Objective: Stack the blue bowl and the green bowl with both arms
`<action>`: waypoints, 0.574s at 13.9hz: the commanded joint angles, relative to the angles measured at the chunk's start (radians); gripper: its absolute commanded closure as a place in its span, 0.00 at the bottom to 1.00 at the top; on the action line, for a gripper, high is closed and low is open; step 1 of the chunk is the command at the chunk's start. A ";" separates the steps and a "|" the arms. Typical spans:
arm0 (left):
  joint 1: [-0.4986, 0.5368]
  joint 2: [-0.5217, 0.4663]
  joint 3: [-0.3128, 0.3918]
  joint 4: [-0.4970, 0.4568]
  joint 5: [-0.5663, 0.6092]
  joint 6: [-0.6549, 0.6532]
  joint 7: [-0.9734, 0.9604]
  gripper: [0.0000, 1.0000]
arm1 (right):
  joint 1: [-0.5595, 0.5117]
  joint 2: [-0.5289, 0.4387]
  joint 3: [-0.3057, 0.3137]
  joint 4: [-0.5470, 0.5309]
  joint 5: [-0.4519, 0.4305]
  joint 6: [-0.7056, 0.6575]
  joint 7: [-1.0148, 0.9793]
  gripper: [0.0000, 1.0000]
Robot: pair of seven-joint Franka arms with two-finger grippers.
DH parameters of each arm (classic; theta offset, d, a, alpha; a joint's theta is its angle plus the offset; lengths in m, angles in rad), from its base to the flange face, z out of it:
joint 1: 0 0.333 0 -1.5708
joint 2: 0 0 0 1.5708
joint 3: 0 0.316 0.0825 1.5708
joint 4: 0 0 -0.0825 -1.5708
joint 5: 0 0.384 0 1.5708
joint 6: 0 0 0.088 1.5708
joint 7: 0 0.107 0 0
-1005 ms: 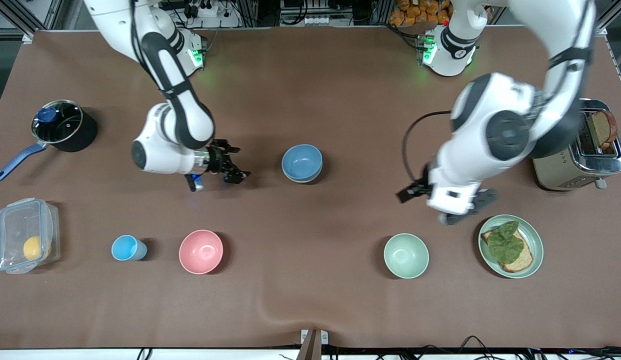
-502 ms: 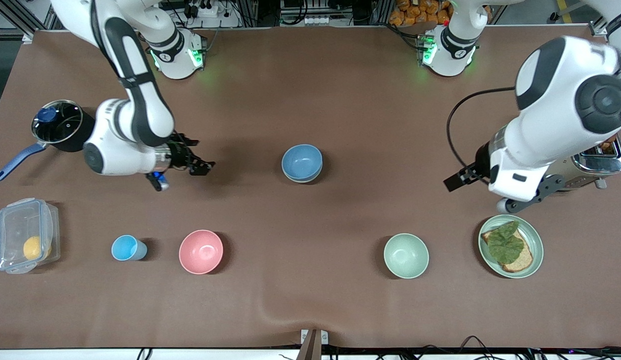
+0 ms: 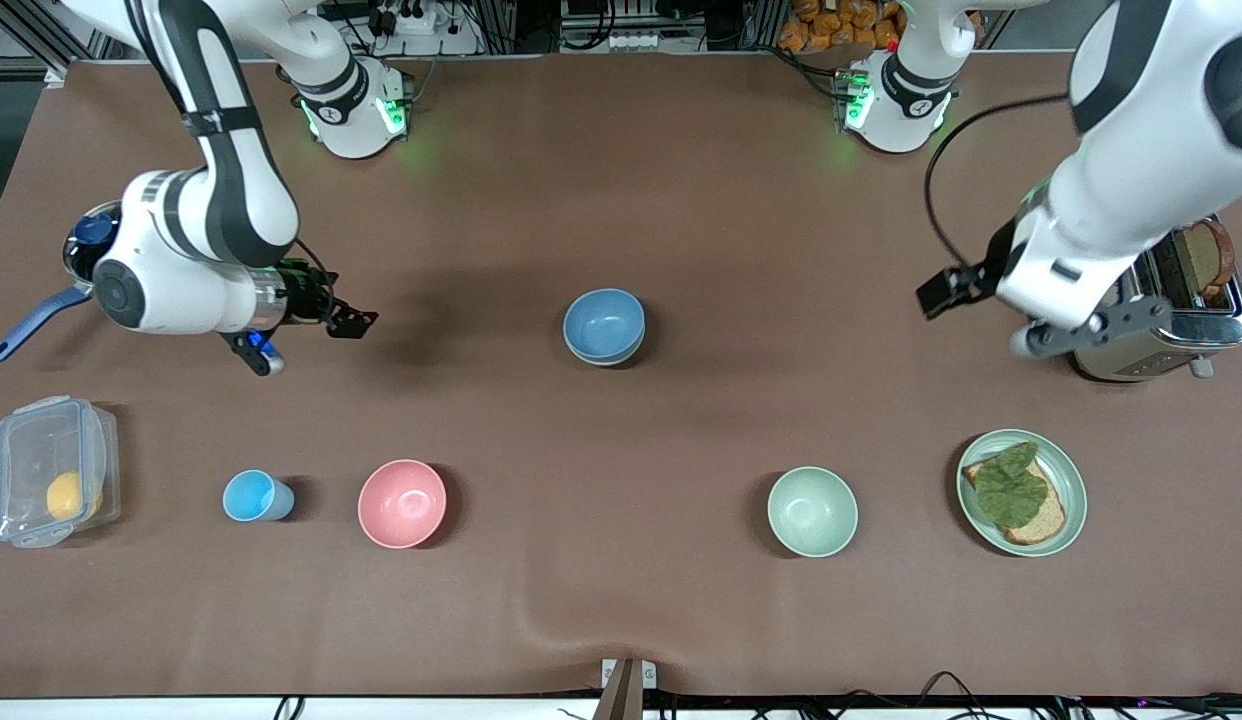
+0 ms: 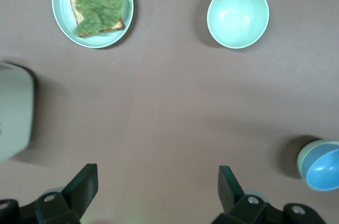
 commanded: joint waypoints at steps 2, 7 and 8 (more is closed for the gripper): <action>-0.016 -0.083 0.083 -0.046 0.009 -0.035 0.215 0.00 | -0.081 -0.038 -0.032 0.008 -0.035 -0.079 -0.117 0.00; -0.044 -0.120 0.138 -0.034 0.010 -0.105 0.248 0.00 | -0.429 -0.045 0.237 0.115 -0.170 -0.174 -0.229 0.00; -0.045 -0.118 0.141 -0.026 0.016 -0.111 0.247 0.00 | -0.468 -0.058 0.289 0.150 -0.214 -0.194 -0.229 0.00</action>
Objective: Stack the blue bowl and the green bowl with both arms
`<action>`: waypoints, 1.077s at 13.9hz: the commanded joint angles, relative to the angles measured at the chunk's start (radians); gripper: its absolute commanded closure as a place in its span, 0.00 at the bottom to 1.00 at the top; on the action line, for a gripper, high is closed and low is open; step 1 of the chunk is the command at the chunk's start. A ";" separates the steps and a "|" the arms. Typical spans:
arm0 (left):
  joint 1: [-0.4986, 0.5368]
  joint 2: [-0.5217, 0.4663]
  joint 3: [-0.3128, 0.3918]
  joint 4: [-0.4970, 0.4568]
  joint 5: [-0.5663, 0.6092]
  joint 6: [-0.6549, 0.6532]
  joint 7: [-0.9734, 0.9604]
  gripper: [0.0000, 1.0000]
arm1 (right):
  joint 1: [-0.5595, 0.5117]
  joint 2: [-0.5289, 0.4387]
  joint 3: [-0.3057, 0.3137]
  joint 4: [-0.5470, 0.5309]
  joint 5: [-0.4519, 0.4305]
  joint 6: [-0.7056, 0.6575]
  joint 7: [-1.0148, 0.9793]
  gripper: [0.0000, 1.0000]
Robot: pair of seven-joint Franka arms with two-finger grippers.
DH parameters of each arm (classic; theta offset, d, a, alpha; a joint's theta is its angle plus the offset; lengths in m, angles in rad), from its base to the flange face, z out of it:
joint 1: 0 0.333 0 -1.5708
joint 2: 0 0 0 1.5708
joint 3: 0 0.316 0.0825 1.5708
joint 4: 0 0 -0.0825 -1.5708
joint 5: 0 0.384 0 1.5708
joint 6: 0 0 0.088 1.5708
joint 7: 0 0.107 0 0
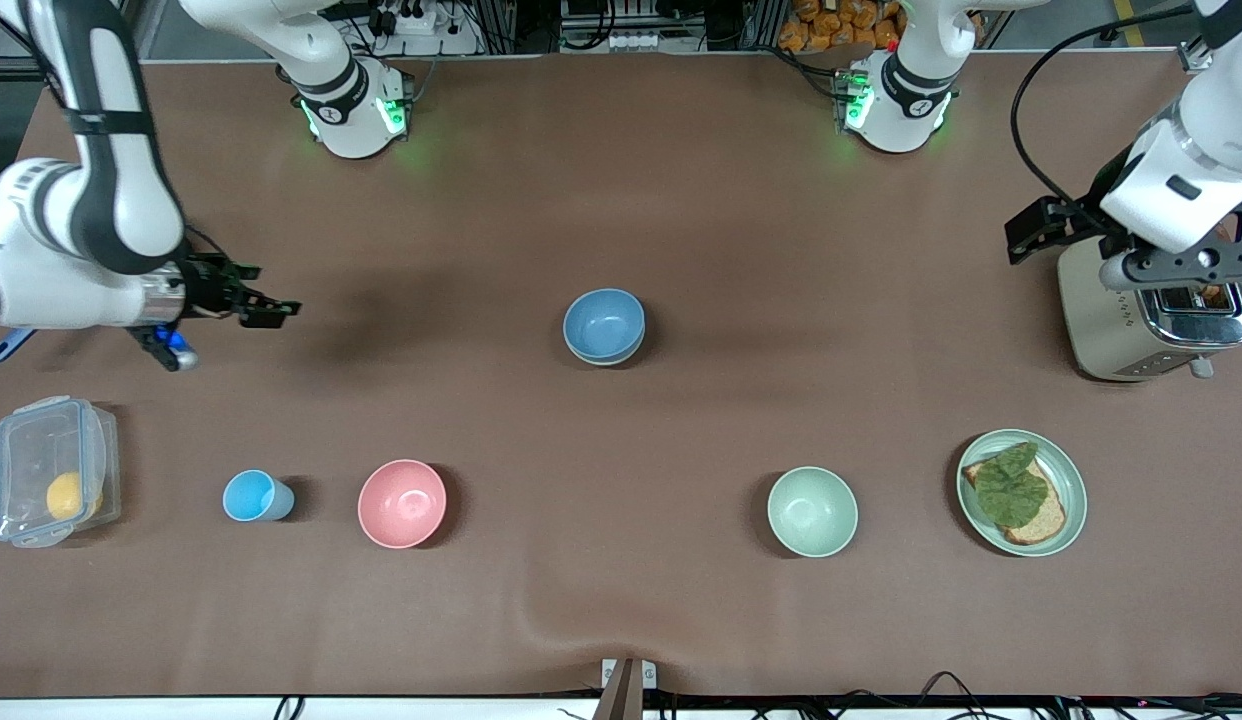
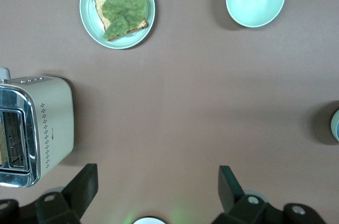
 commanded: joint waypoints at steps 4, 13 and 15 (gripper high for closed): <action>-0.035 -0.028 0.016 0.011 0.015 -0.020 0.011 0.00 | -0.136 -0.065 0.206 0.291 -0.118 -0.188 -0.069 0.00; -0.011 -0.002 0.014 0.049 -0.026 -0.021 0.017 0.00 | -0.233 -0.178 0.362 0.447 -0.193 -0.207 -0.060 0.00; -0.011 0.001 0.014 0.048 -0.031 -0.020 0.019 0.00 | -0.233 -0.218 0.391 0.441 -0.193 -0.189 -0.060 0.00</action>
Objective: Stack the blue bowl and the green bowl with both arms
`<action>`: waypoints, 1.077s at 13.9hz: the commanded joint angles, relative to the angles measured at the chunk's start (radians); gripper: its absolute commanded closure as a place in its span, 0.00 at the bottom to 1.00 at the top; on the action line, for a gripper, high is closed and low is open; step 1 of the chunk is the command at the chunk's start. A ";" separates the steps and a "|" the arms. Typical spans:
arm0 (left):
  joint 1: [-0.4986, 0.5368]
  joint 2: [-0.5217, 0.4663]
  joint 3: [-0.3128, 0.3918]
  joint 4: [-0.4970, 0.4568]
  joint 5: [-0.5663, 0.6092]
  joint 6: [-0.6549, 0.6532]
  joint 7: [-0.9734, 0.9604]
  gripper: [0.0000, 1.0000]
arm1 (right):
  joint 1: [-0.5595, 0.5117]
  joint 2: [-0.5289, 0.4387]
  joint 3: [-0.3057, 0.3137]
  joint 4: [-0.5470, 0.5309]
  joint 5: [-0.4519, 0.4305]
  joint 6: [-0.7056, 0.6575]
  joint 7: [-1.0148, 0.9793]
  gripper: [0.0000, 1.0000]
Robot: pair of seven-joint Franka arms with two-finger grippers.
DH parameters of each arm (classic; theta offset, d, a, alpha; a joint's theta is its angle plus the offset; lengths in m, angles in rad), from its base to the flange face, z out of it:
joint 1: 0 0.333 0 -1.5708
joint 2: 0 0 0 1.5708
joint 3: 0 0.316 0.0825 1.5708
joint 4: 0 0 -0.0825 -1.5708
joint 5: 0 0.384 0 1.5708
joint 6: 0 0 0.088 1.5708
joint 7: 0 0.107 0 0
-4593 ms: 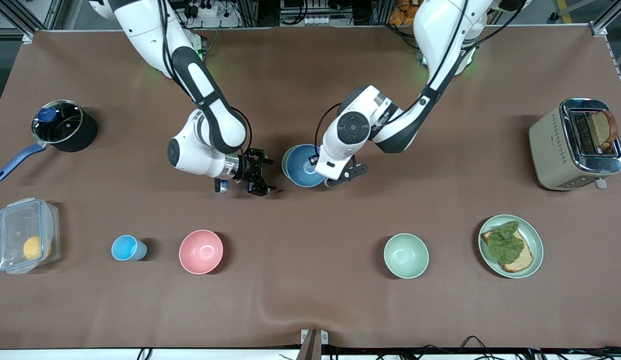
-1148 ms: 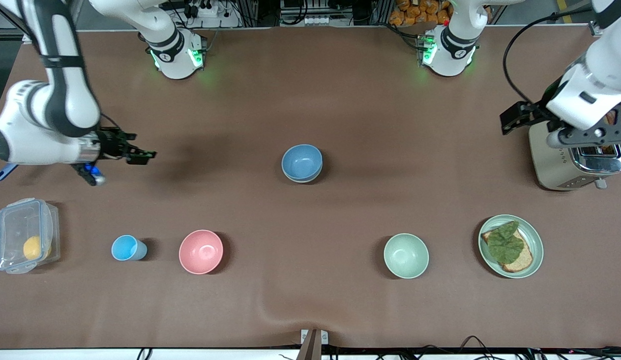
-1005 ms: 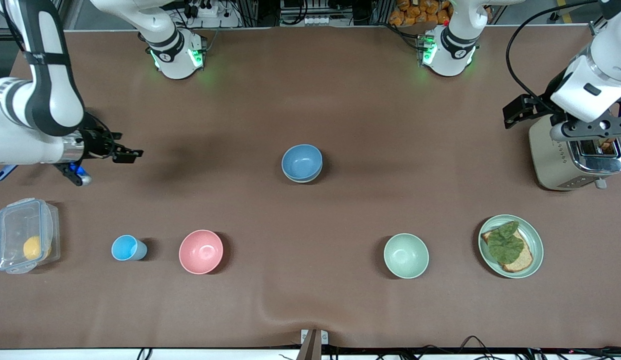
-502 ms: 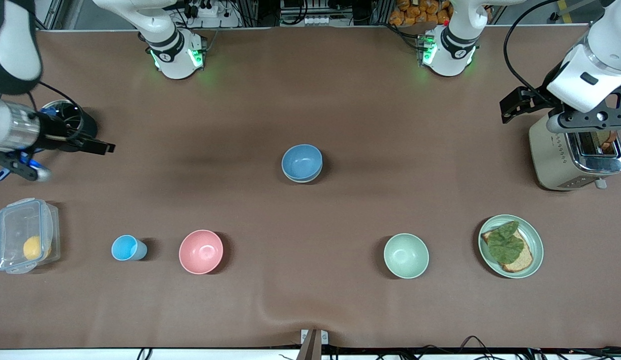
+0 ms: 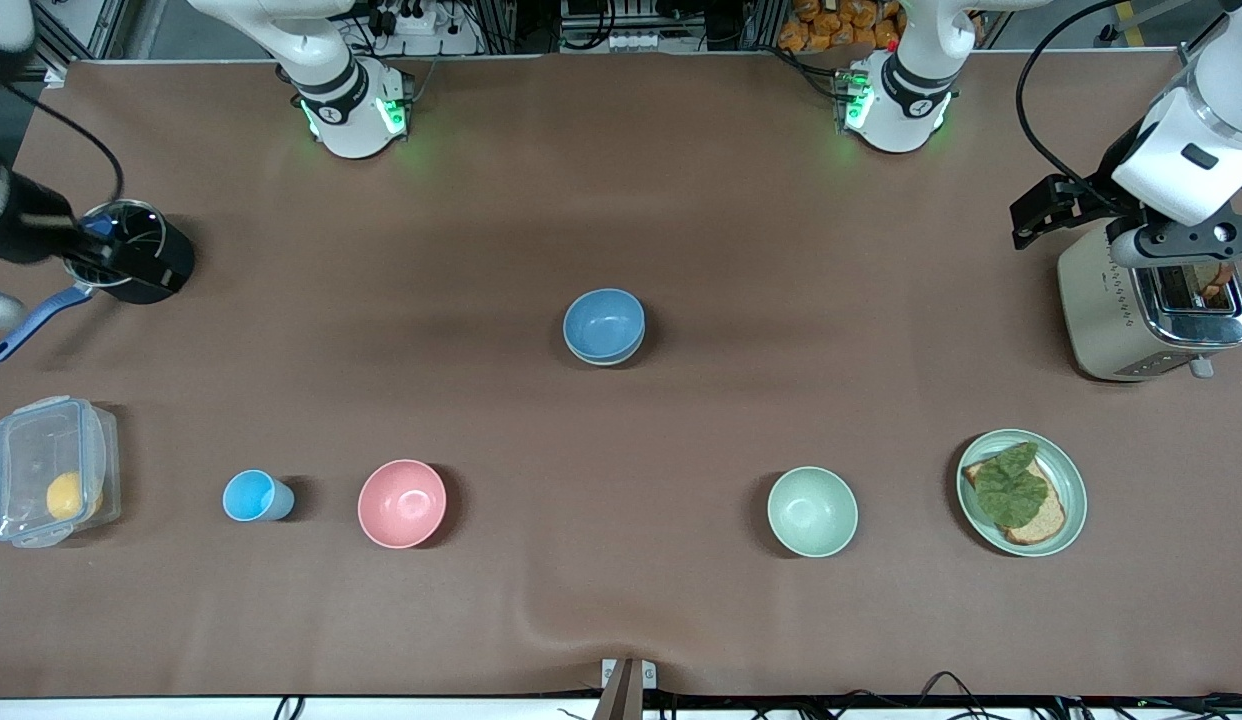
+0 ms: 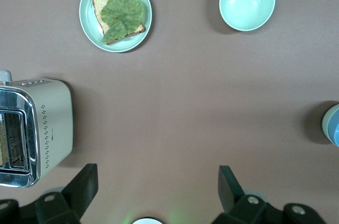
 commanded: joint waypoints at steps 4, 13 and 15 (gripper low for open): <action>0.005 0.005 -0.001 0.018 -0.018 0.001 0.066 0.00 | -0.061 -0.149 0.071 -0.217 -0.021 0.200 -0.029 0.00; 0.006 0.006 -0.005 0.018 -0.022 0.009 0.101 0.00 | -0.098 -0.088 0.137 -0.195 -0.087 0.248 -0.063 0.00; 0.006 0.006 -0.004 0.016 -0.022 0.009 0.101 0.00 | -0.095 -0.088 0.137 -0.195 -0.087 0.246 -0.059 0.00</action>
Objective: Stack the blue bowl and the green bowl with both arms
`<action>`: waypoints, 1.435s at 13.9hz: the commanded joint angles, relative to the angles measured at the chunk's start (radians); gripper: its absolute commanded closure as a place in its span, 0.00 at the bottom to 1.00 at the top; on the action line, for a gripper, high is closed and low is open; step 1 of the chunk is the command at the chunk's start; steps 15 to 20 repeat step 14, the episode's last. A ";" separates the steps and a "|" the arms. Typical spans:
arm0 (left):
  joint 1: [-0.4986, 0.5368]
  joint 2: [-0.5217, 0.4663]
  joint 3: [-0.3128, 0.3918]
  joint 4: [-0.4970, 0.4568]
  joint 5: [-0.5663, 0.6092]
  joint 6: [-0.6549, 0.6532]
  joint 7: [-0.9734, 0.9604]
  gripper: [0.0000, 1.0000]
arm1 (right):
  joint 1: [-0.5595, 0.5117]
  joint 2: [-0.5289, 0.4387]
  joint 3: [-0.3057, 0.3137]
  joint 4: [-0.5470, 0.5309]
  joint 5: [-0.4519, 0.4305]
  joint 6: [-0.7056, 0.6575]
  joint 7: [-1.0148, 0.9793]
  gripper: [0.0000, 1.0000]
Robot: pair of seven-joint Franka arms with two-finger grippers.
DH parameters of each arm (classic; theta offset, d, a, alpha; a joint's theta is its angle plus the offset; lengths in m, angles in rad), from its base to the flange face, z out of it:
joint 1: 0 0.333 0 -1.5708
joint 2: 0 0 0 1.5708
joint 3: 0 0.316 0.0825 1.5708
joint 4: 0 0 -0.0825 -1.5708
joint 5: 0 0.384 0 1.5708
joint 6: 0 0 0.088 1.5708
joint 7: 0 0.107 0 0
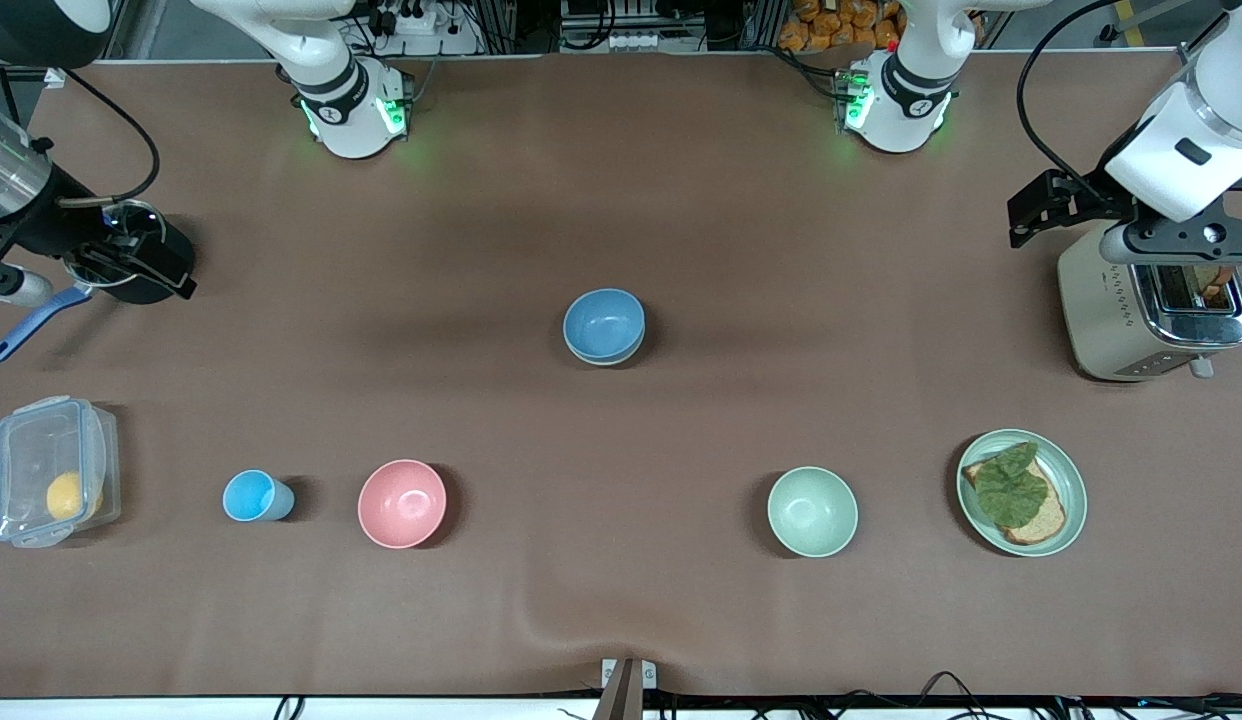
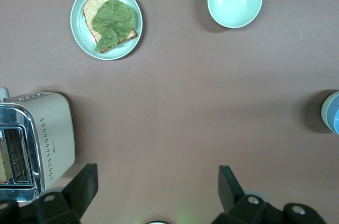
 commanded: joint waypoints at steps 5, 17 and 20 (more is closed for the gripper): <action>0.008 0.002 -0.002 0.010 -0.017 0.001 0.021 0.00 | -0.021 0.006 0.027 0.009 -0.017 0.003 0.001 0.00; 0.007 0.004 -0.002 0.010 -0.014 0.001 0.021 0.00 | 0.002 0.025 0.027 0.035 -0.019 0.001 0.001 0.00; 0.007 0.004 -0.002 0.010 -0.014 0.001 0.021 0.00 | 0.002 0.025 0.027 0.035 -0.019 0.001 0.001 0.00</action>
